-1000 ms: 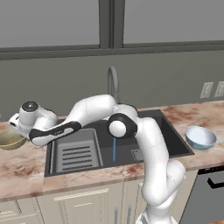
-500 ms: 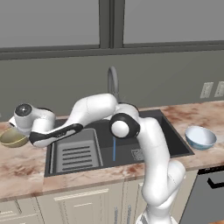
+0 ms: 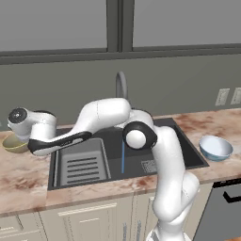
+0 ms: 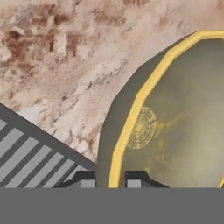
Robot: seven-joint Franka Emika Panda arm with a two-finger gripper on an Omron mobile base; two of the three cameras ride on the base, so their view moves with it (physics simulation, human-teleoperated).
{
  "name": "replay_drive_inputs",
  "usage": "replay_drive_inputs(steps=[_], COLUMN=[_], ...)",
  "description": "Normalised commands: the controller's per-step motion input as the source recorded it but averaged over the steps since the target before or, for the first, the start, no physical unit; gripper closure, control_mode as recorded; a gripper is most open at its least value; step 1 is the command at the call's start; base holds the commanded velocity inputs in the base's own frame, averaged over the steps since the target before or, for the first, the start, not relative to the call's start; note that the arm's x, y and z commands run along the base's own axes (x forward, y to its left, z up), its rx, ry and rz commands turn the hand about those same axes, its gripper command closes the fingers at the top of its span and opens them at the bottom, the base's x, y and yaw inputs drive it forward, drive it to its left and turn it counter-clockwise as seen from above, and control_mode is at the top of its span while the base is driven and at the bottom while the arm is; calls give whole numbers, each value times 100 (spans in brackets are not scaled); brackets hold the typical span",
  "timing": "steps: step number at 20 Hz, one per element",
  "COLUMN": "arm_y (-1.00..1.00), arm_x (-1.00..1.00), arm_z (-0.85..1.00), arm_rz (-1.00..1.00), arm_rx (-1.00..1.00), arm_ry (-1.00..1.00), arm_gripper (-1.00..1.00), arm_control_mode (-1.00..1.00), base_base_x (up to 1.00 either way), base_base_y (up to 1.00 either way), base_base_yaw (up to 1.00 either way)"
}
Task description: Rinse each bowl for a few seconds and place them down in the sink or on the counter.
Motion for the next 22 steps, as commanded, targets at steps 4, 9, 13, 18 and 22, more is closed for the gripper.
replay_drive_inputs(steps=[4,9,13,18,22], arm_y=[-26,-26,-26,-29,-39], arm_x=[-34,-35,-36,-35,-32], arm_z=[25,22,17,16,10], arm_rz=[-7,-6,-6,-6,-4], arm_rx=[-2,-2,-2,-1,2], arm_ry=[-6,-6,-6,-5,-2], arm_gripper=[100,100,100,100,100], arm_control_mode=[-100,-100,-100,-100,-100], base_base_x=[0,0,0,0,0], base_base_y=[0,0,0,0,0], base_base_yaw=[0,0,0,0,0])
